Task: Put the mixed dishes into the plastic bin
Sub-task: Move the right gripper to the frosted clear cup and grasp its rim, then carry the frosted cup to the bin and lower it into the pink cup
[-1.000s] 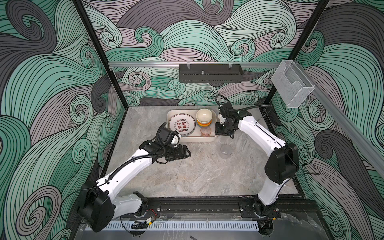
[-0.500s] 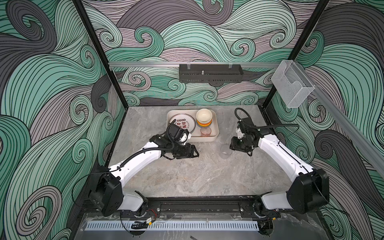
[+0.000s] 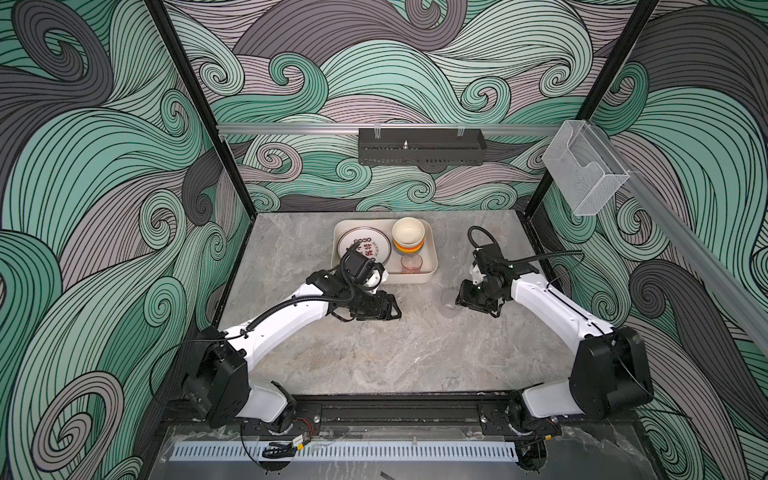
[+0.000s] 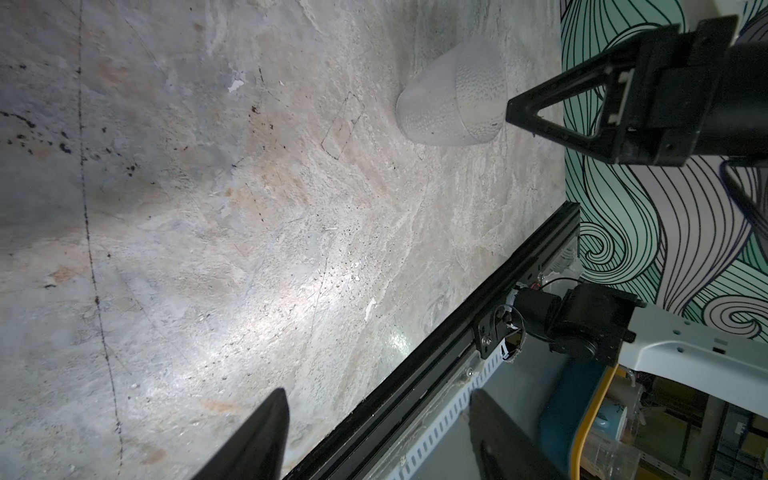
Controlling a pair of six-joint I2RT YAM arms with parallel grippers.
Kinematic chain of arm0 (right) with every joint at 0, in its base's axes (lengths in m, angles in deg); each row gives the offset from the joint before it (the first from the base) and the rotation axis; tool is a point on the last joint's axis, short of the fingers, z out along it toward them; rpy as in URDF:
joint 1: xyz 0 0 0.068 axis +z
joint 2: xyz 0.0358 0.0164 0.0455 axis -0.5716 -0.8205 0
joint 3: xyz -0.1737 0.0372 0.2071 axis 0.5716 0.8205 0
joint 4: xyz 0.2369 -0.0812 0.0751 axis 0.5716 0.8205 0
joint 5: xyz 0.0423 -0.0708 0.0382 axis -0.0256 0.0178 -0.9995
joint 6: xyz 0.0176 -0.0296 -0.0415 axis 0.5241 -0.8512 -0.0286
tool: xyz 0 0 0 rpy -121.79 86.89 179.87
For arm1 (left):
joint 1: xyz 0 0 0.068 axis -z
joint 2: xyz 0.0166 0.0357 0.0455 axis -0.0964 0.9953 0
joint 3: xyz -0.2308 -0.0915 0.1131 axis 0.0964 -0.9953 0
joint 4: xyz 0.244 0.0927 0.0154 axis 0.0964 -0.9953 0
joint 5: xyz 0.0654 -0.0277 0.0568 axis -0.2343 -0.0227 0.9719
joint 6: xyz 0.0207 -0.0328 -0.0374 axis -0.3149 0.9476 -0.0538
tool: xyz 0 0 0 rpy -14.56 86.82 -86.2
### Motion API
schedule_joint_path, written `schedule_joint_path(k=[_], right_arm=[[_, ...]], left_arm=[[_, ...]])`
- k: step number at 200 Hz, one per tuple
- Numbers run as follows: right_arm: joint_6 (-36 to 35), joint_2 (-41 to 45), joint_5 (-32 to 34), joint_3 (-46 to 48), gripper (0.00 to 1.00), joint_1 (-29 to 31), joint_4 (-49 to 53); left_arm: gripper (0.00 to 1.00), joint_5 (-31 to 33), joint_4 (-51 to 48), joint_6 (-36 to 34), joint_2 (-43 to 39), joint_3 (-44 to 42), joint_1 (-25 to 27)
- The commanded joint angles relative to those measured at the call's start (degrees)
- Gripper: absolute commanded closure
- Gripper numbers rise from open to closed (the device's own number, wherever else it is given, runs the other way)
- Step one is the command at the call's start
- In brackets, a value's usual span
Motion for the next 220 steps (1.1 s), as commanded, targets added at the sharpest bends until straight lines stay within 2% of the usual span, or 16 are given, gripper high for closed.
schedule_joint_path(k=[1,52,87,151,220], right_arm=[[1.0,-1.6,0.5,0.1,0.57,-0.2,-0.9],[1.1,-3.9,1.6,0.7,0.66,-0.2,-1.5],[0.9,-3.9,2.5,1.5,0.78,-0.2,-1.5],[-0.7,-2.9,6.5,0.7,0.92,0.6,0.7],[-2.0,-1.7,8.1,-3.7,0.98,2.9,3.6]], left_arm=[[0.30,1.4,-0.9,-0.7,-1.1,0.3,0.4],[0.30,1.9,-1.0,-0.6,-1.3,0.1,0.4],[0.31,2.3,-1.0,-0.4,-1.1,-0.2,0.4],[0.31,2.8,-1.2,-0.1,-0.9,-0.1,0.3],[0.31,9.7,-3.4,1.7,-4.1,-1.1,-0.8]])
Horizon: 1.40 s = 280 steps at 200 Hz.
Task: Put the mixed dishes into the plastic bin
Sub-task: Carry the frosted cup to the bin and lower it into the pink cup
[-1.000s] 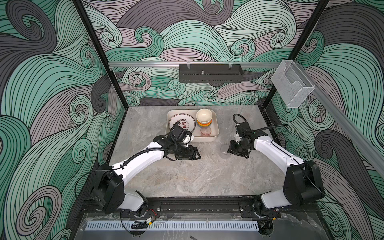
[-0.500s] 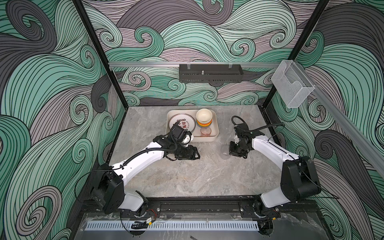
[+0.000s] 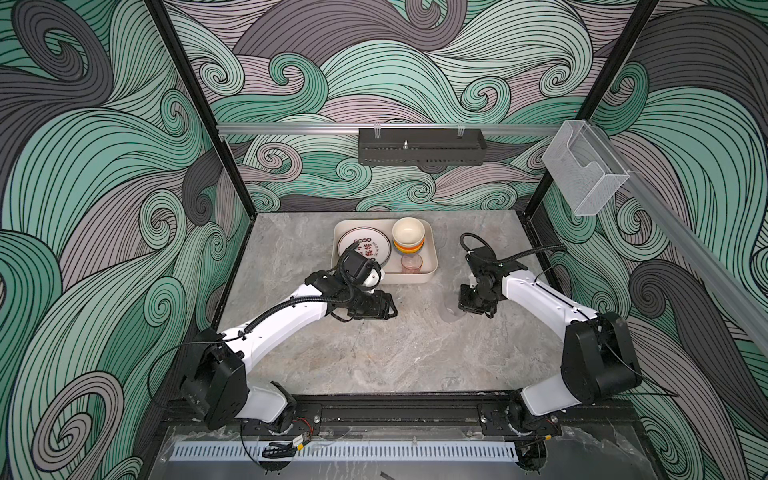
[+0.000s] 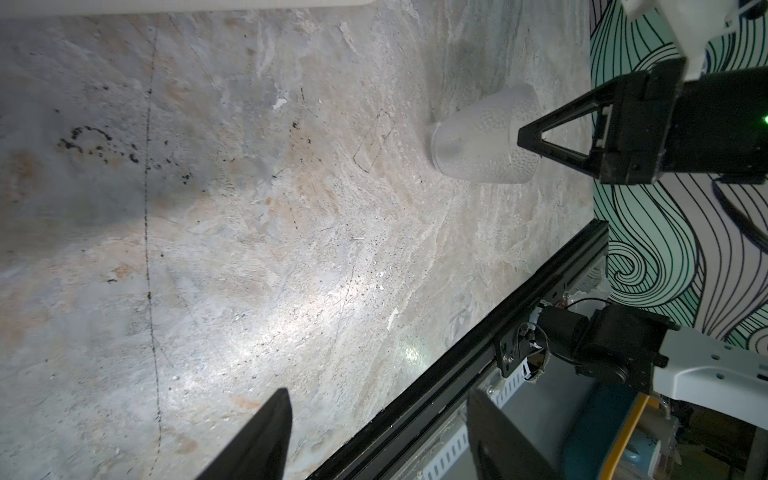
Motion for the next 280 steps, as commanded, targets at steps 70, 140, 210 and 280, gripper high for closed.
schedule_joint_path(k=[70,140,210,280], right_arm=[[-1.3,0.3,1.5,-10.7,1.00,3.7,4.6],[-2.5,-4.7,1.0,-22.8,1.00,4.7,7.5],[-3.5,-12.6,0.2,-34.4,1.00,5.2,10.3],[-3.3,-20.1,-0.1,-43.2,0.99,6.0,11.7]], left_arm=[[0.31,7.6,-4.1,2.1,-8.4,-3.9,-3.8],[0.30,9.4,-4.1,3.3,-14.1,-7.1,-7.7],[0.30,11.7,-4.1,5.1,-19.4,-9.9,-11.0],[0.30,10.4,-4.6,5.7,-21.6,-11.5,-13.7]])
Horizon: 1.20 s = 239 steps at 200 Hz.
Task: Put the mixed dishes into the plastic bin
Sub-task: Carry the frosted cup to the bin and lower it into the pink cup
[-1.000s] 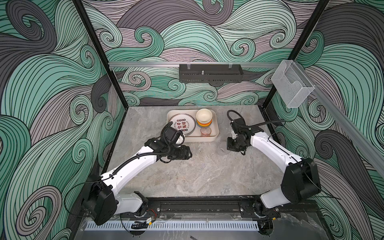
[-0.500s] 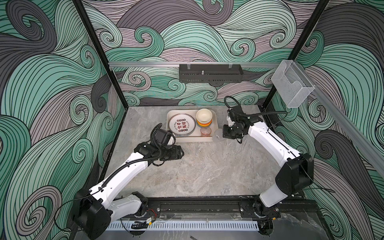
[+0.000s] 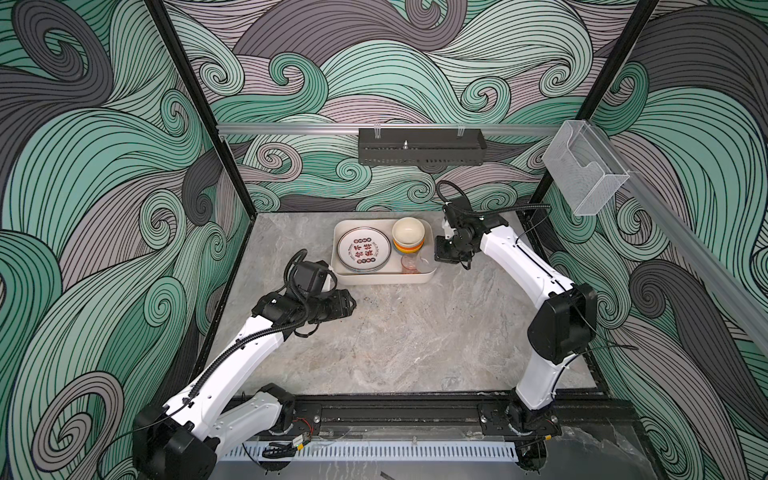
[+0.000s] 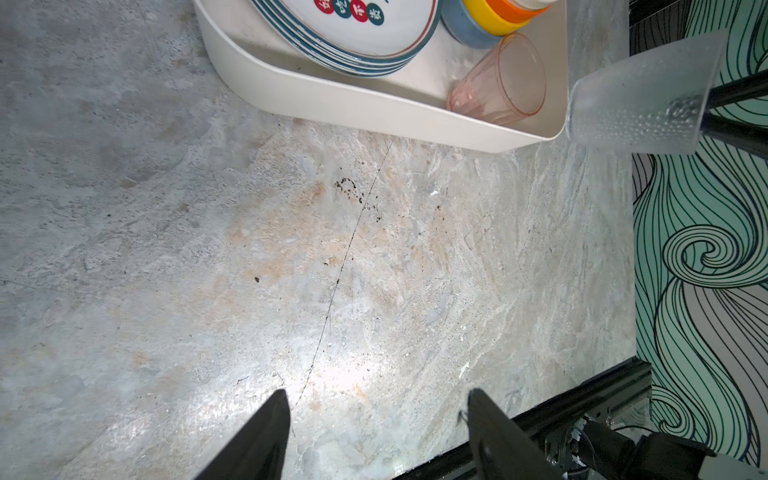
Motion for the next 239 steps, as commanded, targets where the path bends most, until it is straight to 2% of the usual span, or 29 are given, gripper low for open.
schedule_joint_path(k=[1,133,239], right_arm=[[-0.5,-2.0,-0.5,-3.4,0.99,0.5,1.6],[-1.1,-15.5,-0.4,-18.3,0.99,1.5,6.0],[-1.3,-19.9,1.2,-19.5,0.99,2.2,6.3]], left_arm=[[0.30,-0.1,-1.2,0.9,-1.0,-0.4,-0.8],[0.30,-1.9,-0.4,1.8,-2.2,-2.5,-2.0],[0.30,-2.3,0.1,1.9,-2.0,-3.3,-2.4]])
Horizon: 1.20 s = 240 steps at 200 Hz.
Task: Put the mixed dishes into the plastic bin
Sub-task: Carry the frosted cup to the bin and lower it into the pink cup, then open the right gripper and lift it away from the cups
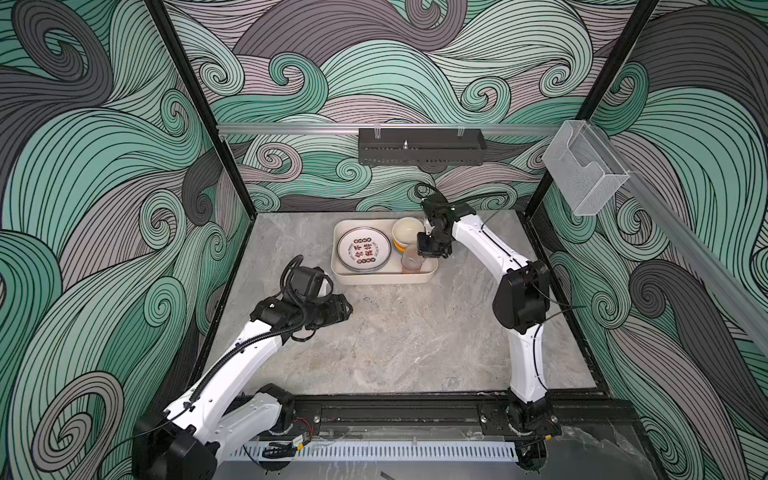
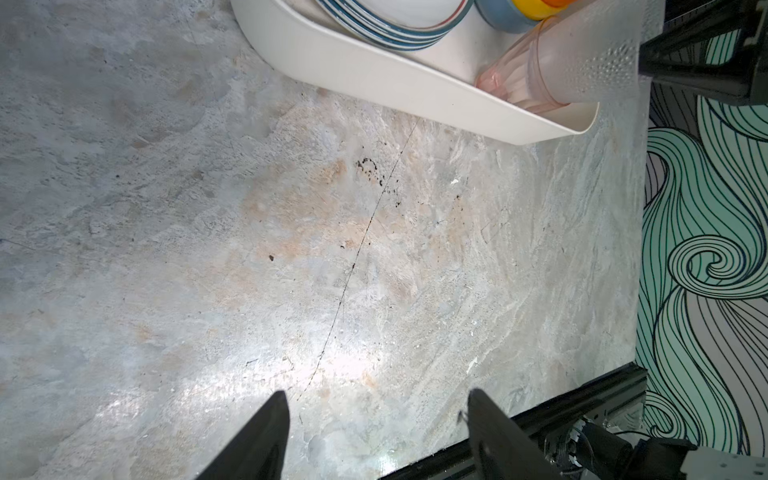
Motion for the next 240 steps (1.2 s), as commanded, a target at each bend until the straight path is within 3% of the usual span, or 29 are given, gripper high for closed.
schedule_joint_path(k=[1,37,59,109,207,240], right_arm=[[-0.9,-1.5,1.0,-1.9,0.99,0.4,1.2],[-0.9,-2.9,1.4,-2.5,0.96,0.5,1.2],[-0.7,-3.3,1.4,-2.7,0.85,0.6,1.3],[-0.8,-1.9,1.6,-2.4,0.77,1.0,1.2],[-1.6,5.4,2.7,1.0,0.65,1.0,0.6],[-2.4,11.3,1.3,8.5,0.51,1.0,-5.4]], left_arm=[[0.30,-0.6,0.1,0.6,-0.6,0.1,-0.5],[0.30,-0.6,0.0,0.7,-0.7,-0.1,-0.6],[0.30,-0.7,0.0,0.7,-0.7,-0.1,-0.7],[0.30,-0.7,0.3,0.9,-0.7,-0.2,-0.8],[0.27,-0.5,0.7,1.0,-0.9,0.7,-2.3],[0.25,0.0,0.3,-0.4,1.3,3.4,-4.0]])
